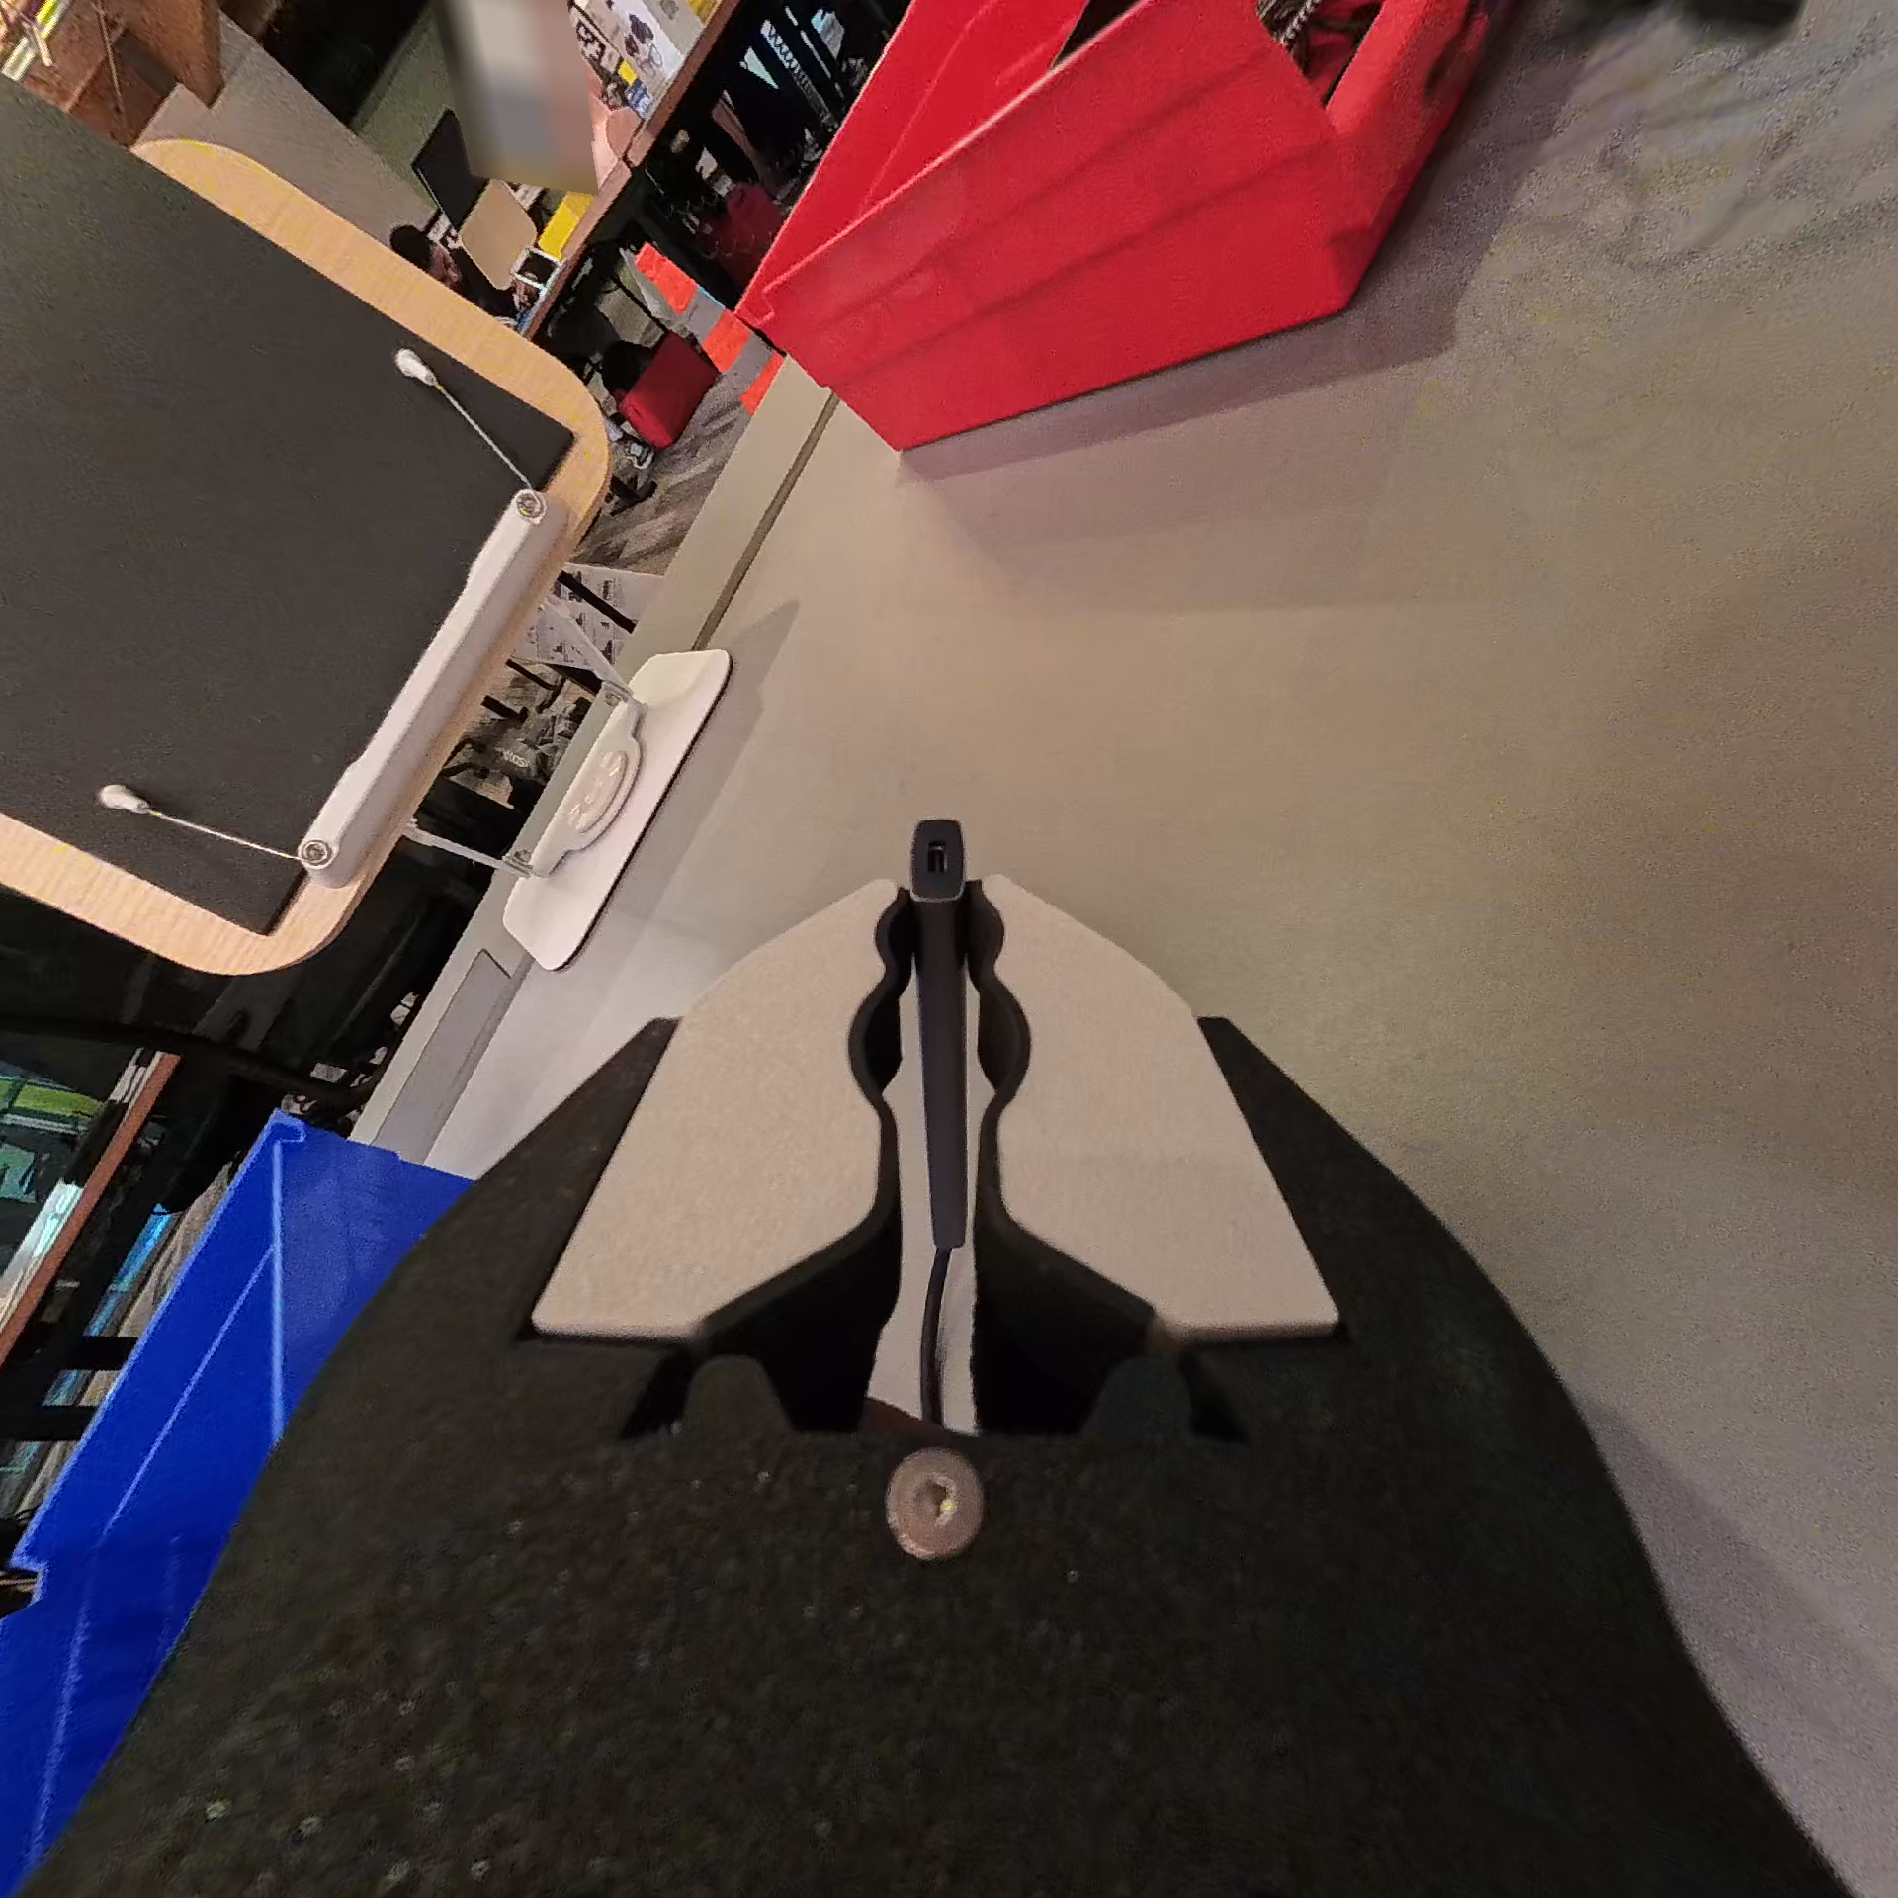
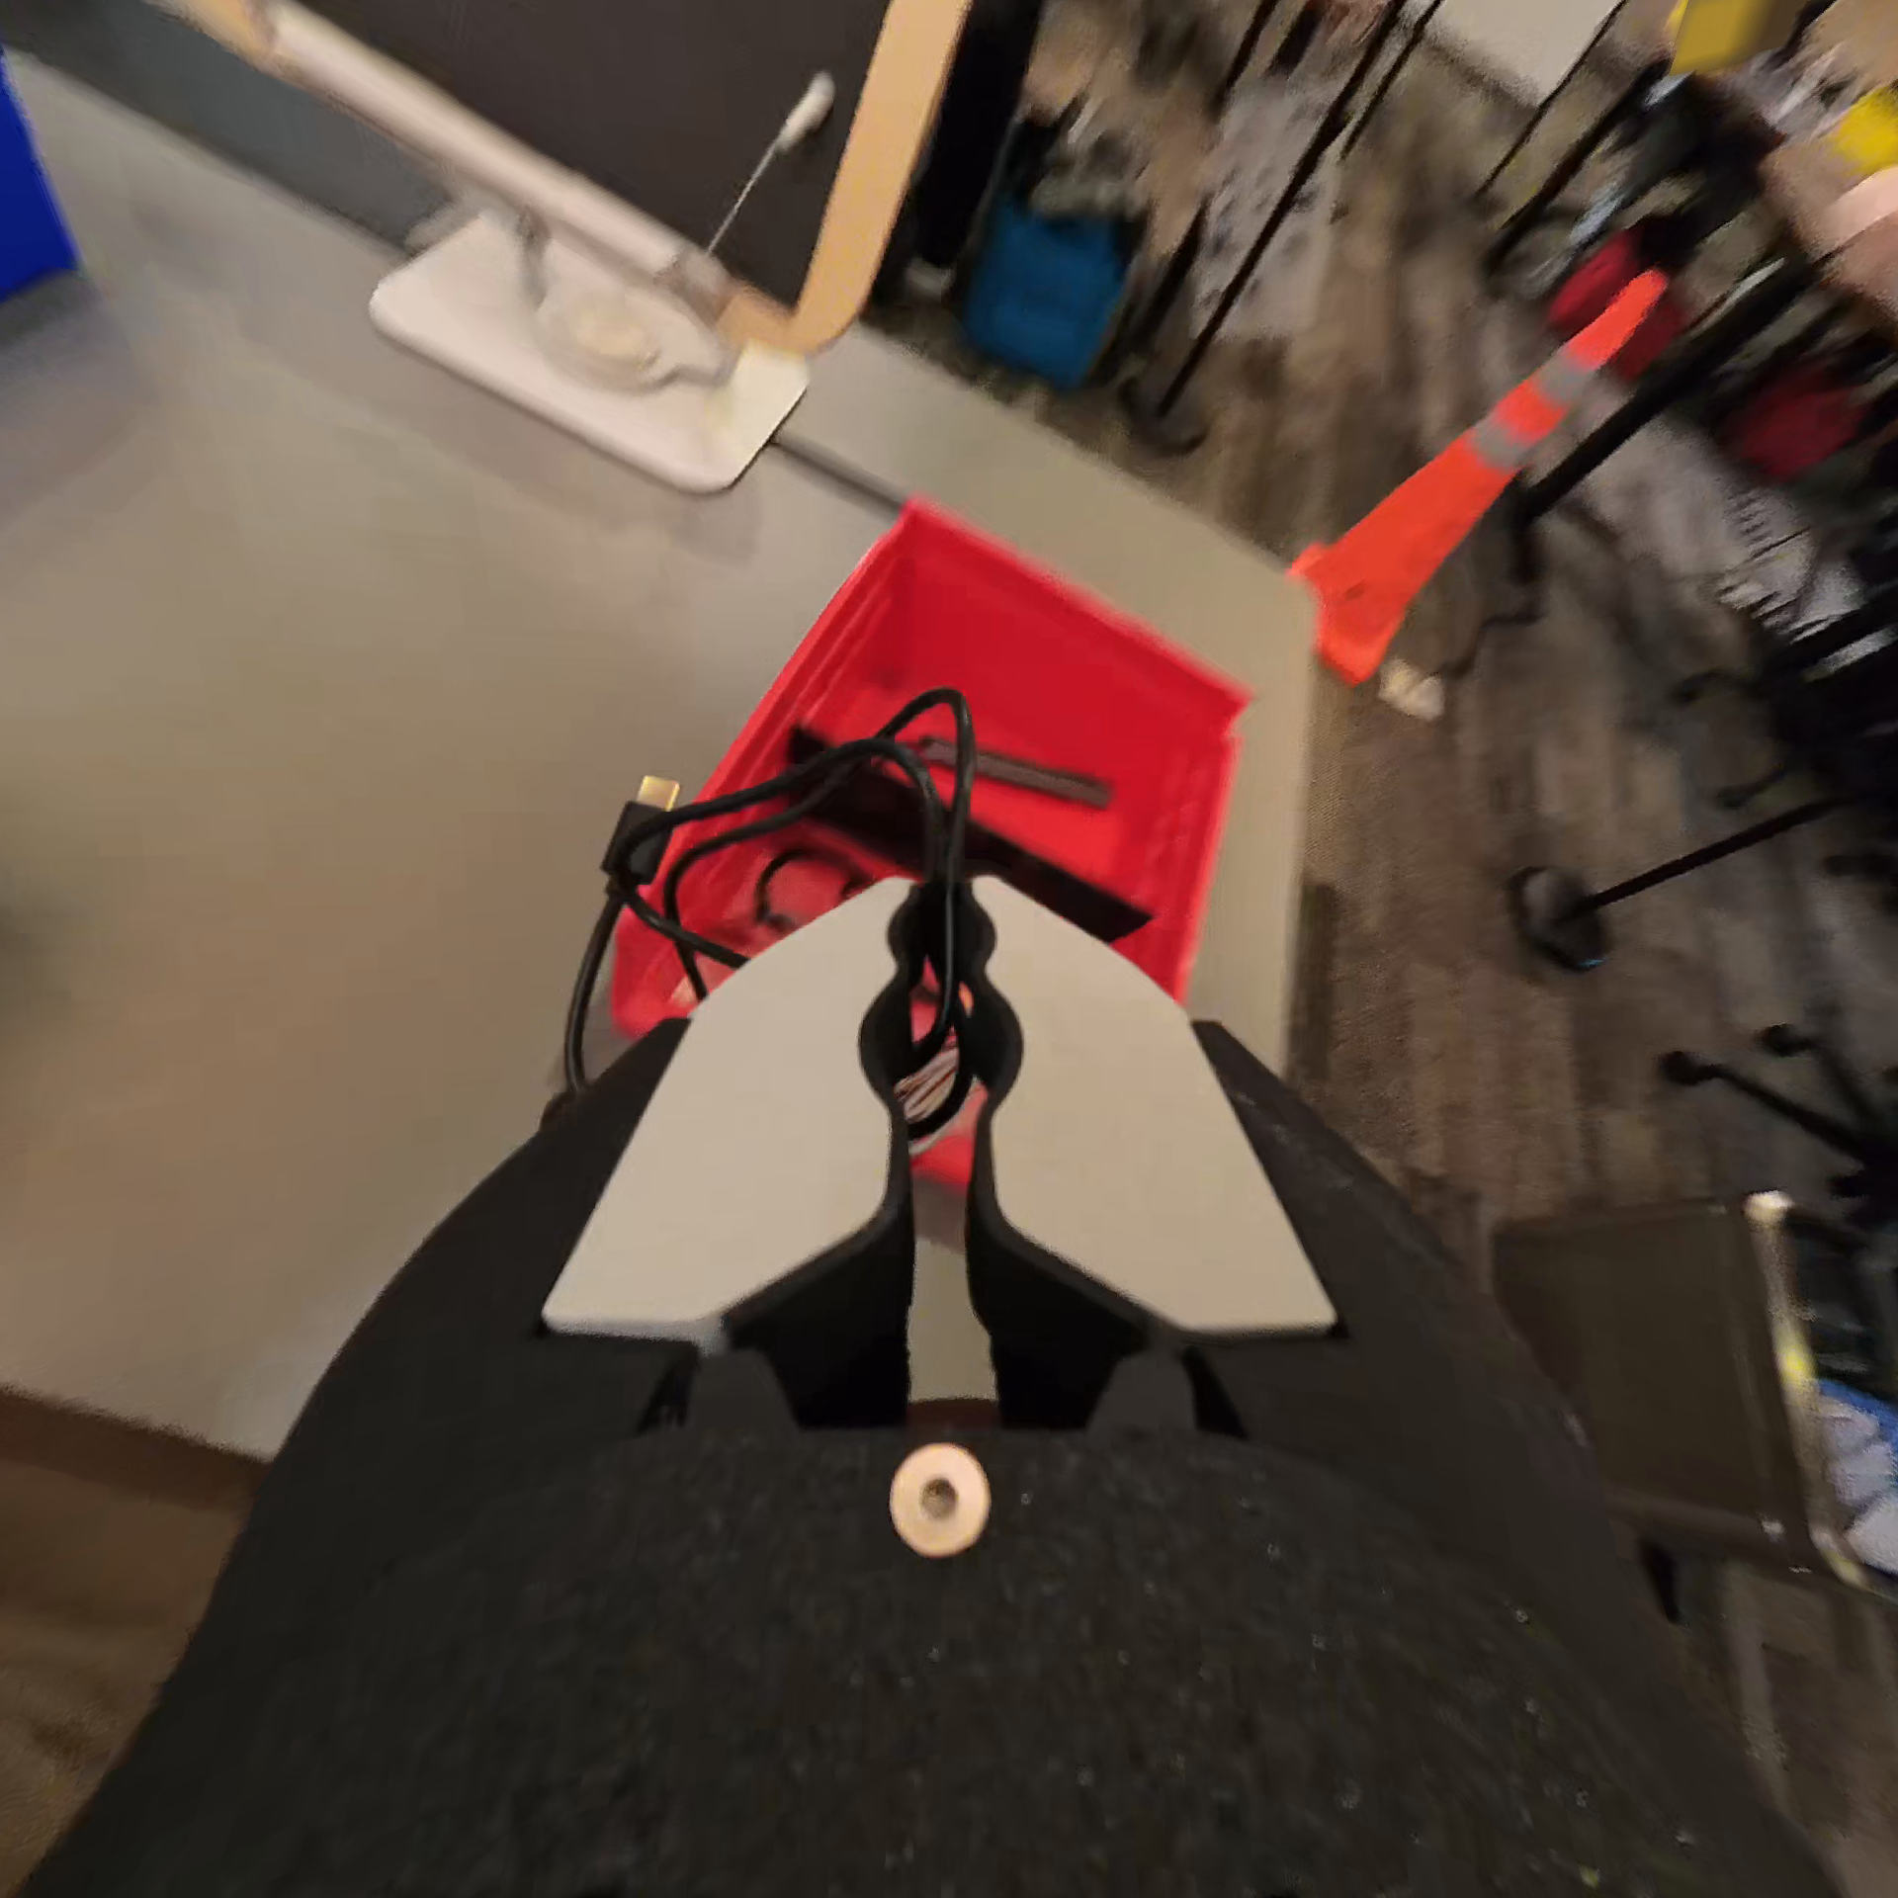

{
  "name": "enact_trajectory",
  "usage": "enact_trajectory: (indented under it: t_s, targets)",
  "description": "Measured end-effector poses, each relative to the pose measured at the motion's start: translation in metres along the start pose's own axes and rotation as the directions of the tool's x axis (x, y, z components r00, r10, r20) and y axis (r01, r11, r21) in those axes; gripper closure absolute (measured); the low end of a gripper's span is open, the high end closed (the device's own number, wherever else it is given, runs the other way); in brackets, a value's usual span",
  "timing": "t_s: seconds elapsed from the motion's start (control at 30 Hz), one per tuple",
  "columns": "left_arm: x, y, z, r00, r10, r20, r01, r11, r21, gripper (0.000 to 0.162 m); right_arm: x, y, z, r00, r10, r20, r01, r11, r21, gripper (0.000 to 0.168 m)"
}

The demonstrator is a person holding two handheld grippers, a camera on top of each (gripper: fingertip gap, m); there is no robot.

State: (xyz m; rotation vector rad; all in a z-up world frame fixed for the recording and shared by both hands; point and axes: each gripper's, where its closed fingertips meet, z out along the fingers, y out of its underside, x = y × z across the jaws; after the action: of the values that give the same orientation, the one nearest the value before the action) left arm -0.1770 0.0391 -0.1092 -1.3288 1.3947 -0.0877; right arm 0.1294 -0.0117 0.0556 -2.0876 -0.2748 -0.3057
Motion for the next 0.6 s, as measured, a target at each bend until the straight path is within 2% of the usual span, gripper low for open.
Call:
enact_trajectory:
  t_s: [0.17,0.3,0.4,0.6]
  targets:
    - [-0.003,0.0,-0.001,1.0,-0.027,-0.001,0.027,1.0,0.006,0.153,0.045,-0.086,-0.052,0.987,-0.055,-0.15,0.084,0.977,0.194,0.163]
    - [-0.001,-0.001,-0.001,1.0,-0.023,-0.004,0.023,1.0,0.008,0.153,0.073,-0.121,-0.058,0.962,-0.114,-0.247,0.166,0.965,0.201,0.164]
    - [0.0,-0.003,-0.002,1.0,-0.017,-0.006,0.017,1.0,0.012,0.153,0.077,-0.118,-0.037,0.975,-0.099,-0.199,0.137,0.973,0.186,0.163]
    - [-0.001,-0.003,-0.002,1.0,-0.013,0.0,0.013,1.0,0.01,0.153,0.066,-0.064,0.015,0.994,-0.033,-0.105,0.04,0.997,0.072,0.163]
